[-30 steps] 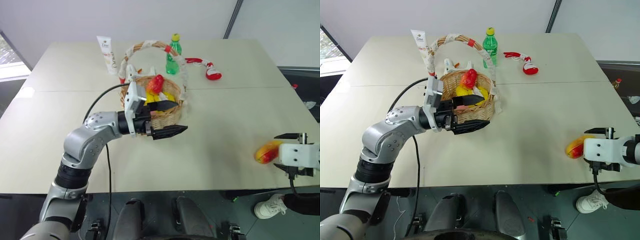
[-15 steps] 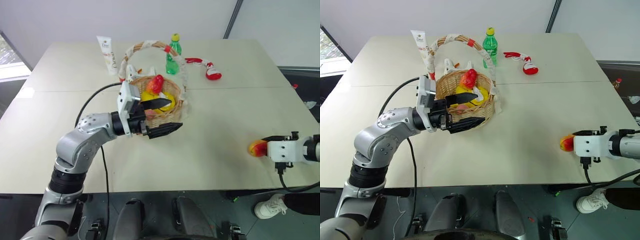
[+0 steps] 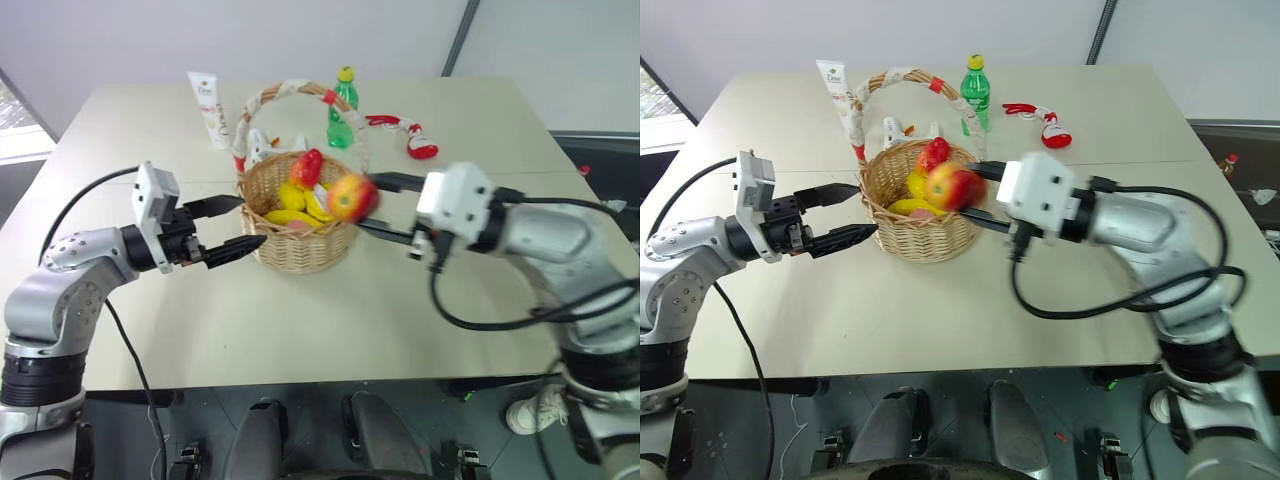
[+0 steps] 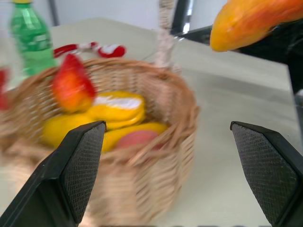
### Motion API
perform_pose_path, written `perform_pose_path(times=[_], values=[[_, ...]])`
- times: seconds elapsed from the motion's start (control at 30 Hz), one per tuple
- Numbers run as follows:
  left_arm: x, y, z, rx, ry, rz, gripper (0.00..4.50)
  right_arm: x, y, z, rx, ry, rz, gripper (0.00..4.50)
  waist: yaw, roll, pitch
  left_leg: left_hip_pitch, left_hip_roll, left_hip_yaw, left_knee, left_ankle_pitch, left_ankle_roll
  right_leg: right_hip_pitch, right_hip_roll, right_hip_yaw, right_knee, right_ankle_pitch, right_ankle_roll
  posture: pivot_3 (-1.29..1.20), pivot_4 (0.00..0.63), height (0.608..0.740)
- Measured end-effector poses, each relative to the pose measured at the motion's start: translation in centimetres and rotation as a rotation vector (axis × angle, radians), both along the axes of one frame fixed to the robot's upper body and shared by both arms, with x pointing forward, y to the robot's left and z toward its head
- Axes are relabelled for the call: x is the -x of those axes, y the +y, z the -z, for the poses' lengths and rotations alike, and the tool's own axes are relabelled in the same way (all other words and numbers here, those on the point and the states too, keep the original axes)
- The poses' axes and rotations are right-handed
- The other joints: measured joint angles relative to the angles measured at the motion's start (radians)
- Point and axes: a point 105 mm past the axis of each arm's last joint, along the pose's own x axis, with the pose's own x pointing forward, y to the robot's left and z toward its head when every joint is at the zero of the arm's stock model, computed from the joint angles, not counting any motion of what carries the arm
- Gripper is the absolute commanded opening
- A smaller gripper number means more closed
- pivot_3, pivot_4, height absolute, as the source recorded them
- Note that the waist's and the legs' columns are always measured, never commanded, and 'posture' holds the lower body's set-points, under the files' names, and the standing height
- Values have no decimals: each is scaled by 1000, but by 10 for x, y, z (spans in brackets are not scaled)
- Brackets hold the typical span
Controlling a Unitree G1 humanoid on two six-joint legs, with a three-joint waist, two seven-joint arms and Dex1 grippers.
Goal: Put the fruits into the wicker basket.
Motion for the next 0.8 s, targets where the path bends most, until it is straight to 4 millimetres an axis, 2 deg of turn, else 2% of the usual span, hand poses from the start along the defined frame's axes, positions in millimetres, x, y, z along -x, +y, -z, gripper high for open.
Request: perform_pose_path(times=[0.1, 0.2, 0.3, 0.37, 0.4, 0.5, 0.6, 0.7, 0.8], values=[[0, 3, 0, 2, -8, -23, 4500, -21, 34, -3, -53, 1, 25, 1843, 2, 0, 0, -1, -3, 1, 0, 0, 0, -1, -6, -1, 0, 0, 0, 0, 150, 740], [3, 0, 1, 3, -15, -36, 4500, -43, 52, 12, -31, 10, 93, 1843, 8, -1, -1, -1, -4, 1, 0, 0, 0, -1, -8, -1, 0, 0, 1, 0, 150, 740], [6, -5, -1, 21, -34, -45, 4500, -63, 56, 31, 0, 31, 172, 3050, 15, -1, -1, -2, -4, 2, 0, 0, 0, -1, -8, -1, -1, 0, 1, 0, 150, 740], [9, -9, -1, 41, -39, -46, 4500, -71, 58, 40, 30, 26, 201, 4103, 15, -1, -1, -2, -4, 2, -1, 0, 0, -2, -8, -1, 0, 0, 1, 0, 150, 740], [10, -10, -1, 45, -40, -47, 4500, -73, 59, 42, 33, 26, 206, 4446, 15, -1, -1, -2, -4, 2, -1, 0, 0, -2, -8, -1, 0, 0, 1, 0, 150, 740], [10, -11, -3, 60, -43, -52, 4500, -70, 62, 37, 9, 14, 198, 4446, 14, -1, 0, -1, -3, 2, -1, 0, 0, -2, -7, -1, 0, 0, 1, 0, 150, 740], [10, -11, -4, 62, -44, -53, 4500, -52, 58, 14, -75, 7, 124, 4446, 15, -1, 0, -2, -3, 1, -1, 0, 0, -2, -7, -1, 0, 0, 1, 0, 150, 740], [9, -10, -5, 65, -47, -60, 4500, -21, 43, -5, -183, 65, 16, 4446, 20, -1, 0, -2, -3, 0, -2, 0, 0, -1, -7, -2, -1, 0, 1, 0, 150, 740], [7, -11, -5, 71, -50, -64, 4500, -9, 11, -4, -279, 210, 29, 4446, 21, -1, -1, 0, -3, 0, -1, 0, 0, 1, -8, -2, -2, 0, 1, 0, 150, 740]])
